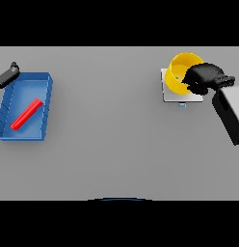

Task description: Pick up the red beaker and tilt it to pour out 1 green nut into yellow bowl. Pick up the yellow bowl and place it on the metallic measuring scale.

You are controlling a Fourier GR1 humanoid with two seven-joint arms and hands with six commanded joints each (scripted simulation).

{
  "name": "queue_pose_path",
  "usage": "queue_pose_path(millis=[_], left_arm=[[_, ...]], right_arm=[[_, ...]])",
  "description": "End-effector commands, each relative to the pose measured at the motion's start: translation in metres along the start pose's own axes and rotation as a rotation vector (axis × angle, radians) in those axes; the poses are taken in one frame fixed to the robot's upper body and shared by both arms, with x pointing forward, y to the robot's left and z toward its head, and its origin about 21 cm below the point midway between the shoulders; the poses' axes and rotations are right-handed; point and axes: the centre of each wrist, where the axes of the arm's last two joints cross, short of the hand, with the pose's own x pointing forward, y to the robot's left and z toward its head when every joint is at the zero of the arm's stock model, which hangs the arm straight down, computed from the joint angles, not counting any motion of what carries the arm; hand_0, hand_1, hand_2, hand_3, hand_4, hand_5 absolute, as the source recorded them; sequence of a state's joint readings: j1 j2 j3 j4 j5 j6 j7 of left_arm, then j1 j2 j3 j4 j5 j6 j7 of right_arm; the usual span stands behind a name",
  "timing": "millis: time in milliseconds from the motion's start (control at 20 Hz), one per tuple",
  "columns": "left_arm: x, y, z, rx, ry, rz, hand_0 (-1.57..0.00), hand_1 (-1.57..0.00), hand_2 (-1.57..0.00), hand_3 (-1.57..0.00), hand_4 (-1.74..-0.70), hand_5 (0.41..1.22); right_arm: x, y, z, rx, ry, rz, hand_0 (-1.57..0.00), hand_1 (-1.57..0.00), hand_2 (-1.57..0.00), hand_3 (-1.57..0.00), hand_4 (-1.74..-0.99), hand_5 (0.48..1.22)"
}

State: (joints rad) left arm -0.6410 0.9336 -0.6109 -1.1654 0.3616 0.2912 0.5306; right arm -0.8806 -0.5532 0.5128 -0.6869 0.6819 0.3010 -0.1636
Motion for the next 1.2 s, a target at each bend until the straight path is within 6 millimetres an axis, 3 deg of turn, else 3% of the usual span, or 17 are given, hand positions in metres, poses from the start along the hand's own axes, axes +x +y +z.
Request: queue_pose_path(millis=[0, 150, 200, 250, 450, 700, 900, 1150], left_arm=[[-0.002, 0.003, 0.0, 0.003, -0.005, -0.001, 0.0, 0.0, 0.0, 0.0, -0.84, 0.786], [0.001, 0.004, -0.002, -0.002, -0.013, 0.0, 0.0, 0.0, 0.0, 0.0, -0.84, 0.771], [0.0, 0.001, -0.002, -0.01, -0.017, -0.002, 0.0, 0.0, 0.0, 0.0, -0.84, 0.772], [0.001, 0.003, -0.002, -0.011, -0.015, -0.002, 0.0, 0.0, 0.0, 0.0, -0.84, 0.773], [-0.002, 0.003, -0.006, -0.01, -0.025, 0.011, 0.0, 0.0, 0.0, 0.0, -0.85, 0.767], [0.001, 0.007, -0.005, -0.004, -0.033, 0.0, 0.0, 0.0, 0.0, 0.0, -0.85, 0.771], [0.004, 0.002, -0.003, -0.012, -0.031, 0.013, 0.0, 0.0, 0.0, 0.0, -0.86, 0.772], [0.005, 0.001, 0.002, 0.004, -0.031, -0.003, 0.0, 0.0, 0.0, 0.0, -0.85, 0.768]], right_arm=[[0.001, 0.001, -0.002, 0.004, -0.007, 0.0, -1.39, -1.2, -1.32, -1.56, -1.73, 1.221], [-0.001, 0.001, -0.004, 0.01, -0.006, -0.017, -1.42, -1.23, -1.4, -1.54, -1.728, 1.221], [-0.001, 0.0, -0.003, 0.018, -0.017, -0.029, -1.4, -1.18, -1.29, -1.54, -1.67, 1.221], [-0.002, 0.002, -0.004, 0.02, -0.005, -0.037, -1.41, -1.15, -1.18, -1.39, -1.644, 1.221], [-0.005, -0.001, -0.003, 0.045, 0.028, -0.076, -0.95, -0.69, -0.67, -0.88, -1.564, 0.991], [-0.006, 0.0, -0.004, 0.076, 0.037, -0.088, -0.37, -0.28, -0.35, -0.56, -1.501, 0.865], [-0.008, 0.004, -0.004, 0.091, 0.047, -0.06, -0.15, -0.11, -0.18, -0.4, -1.452, 0.818], [-0.008, 0.001, -0.003, 0.093, 0.033, -0.04, -0.05, -0.04, -0.06, -0.26, -1.414, 0.796]])
